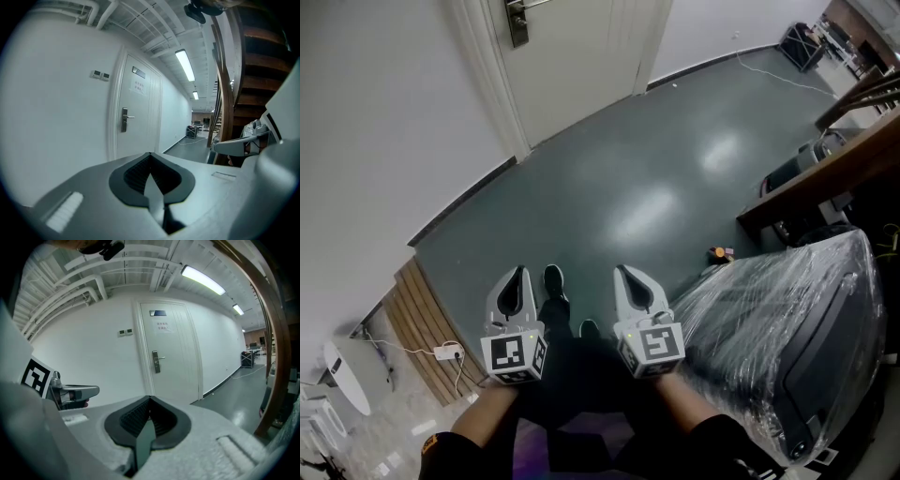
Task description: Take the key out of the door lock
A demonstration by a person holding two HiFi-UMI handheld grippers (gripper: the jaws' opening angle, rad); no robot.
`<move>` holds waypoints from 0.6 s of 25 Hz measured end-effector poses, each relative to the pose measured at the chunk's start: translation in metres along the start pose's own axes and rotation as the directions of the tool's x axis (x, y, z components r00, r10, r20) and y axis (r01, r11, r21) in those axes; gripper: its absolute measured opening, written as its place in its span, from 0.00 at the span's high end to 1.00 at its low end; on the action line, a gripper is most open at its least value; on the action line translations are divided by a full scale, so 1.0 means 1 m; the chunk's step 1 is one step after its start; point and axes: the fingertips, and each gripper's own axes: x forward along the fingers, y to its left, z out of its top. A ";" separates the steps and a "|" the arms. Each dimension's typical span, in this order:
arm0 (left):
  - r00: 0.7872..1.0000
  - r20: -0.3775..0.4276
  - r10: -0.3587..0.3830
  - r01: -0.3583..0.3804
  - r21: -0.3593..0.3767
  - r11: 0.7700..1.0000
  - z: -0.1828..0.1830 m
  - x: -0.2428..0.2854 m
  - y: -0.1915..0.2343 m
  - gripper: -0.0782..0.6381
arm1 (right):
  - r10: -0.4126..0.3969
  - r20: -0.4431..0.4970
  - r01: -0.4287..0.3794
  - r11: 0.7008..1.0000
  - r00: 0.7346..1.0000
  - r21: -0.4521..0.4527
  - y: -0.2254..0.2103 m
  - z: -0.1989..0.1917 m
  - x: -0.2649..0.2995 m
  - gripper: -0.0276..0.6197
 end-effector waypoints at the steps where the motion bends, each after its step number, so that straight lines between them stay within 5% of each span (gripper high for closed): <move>1: 1.000 0.000 -0.006 0.006 -0.003 1.000 0.003 0.009 0.003 0.87 | -0.015 -0.002 0.015 1.000 1.000 -0.002 -0.003 0.004 0.007 0.97; 15: 0.995 0.037 -0.093 0.094 -0.037 0.995 0.067 0.162 0.073 0.87 | -0.092 -0.015 0.091 0.996 0.996 -0.025 -0.025 0.064 0.161 0.97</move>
